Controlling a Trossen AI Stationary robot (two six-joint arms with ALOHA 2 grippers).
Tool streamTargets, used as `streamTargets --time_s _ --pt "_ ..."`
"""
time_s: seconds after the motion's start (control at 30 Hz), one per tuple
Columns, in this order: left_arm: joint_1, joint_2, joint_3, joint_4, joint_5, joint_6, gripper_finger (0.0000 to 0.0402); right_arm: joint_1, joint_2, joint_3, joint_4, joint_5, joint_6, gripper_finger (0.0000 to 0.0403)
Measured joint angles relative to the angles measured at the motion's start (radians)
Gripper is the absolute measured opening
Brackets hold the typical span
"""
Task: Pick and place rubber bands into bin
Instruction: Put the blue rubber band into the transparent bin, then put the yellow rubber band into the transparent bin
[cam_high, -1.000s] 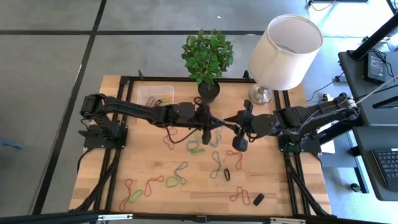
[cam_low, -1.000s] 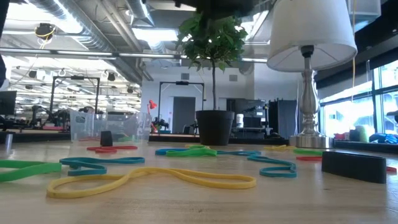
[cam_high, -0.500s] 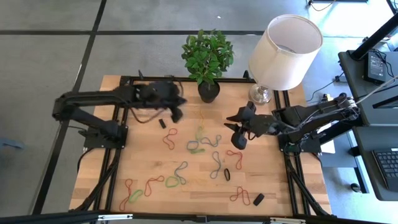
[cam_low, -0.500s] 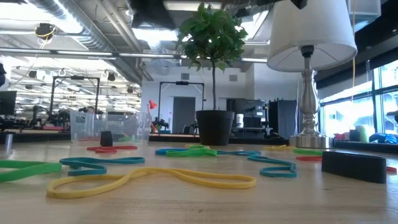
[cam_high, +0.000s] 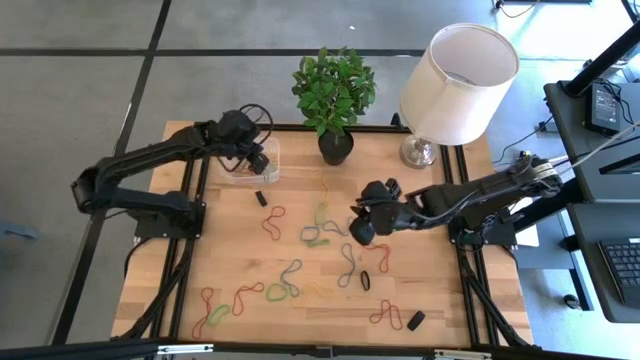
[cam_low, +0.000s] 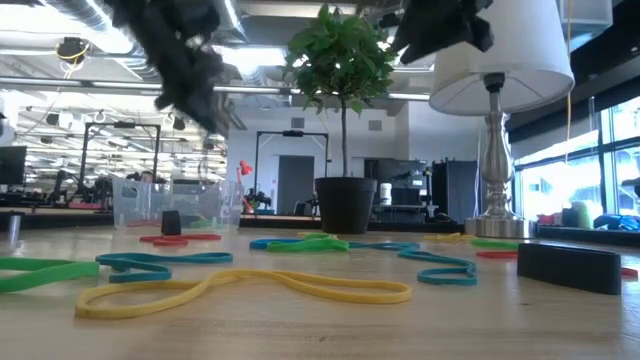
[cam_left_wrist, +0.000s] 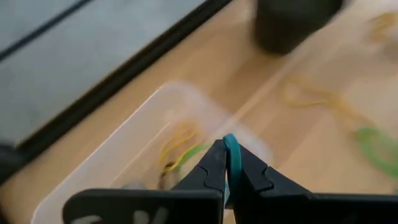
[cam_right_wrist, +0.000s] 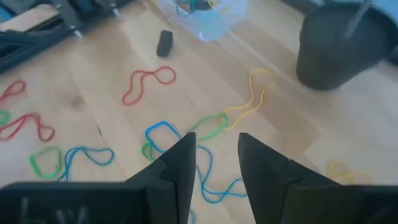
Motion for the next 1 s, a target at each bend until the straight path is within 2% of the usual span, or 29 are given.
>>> streamTargets --time_s 0.2,0.37,0.6,0.73,0.9,1.0 --pt "0.128 0.046 -0.073 0.006 0.037 0.034 0.0003 0.0 0.044 0.0 0.0 0.0 0.107 0.0124" --pt "0.175 0.114 -0.087 0.008 0.062 0.034 0.0014 0.0 0.049 0.0 0.0 0.0 0.168 0.0124" --pt "0.199 0.213 -0.087 0.007 0.109 0.036 0.0078 0.0 0.049 0.0 -0.009 0.0 0.199 0.0124" --pt "0.201 0.23 -0.087 0.007 0.119 0.035 0.0123 -0.002 0.043 0.0 -0.088 -0.001 0.265 0.0119" --pt "0.2 0.211 -0.069 0.006 0.119 0.053 0.0161 -0.008 0.043 0.0 -0.223 -0.124 0.387 0.01" --pt "0.199 0.185 -0.044 0.006 0.124 0.053 0.0165 -0.012 0.039 -0.019 -0.324 -0.214 0.369 0.006"
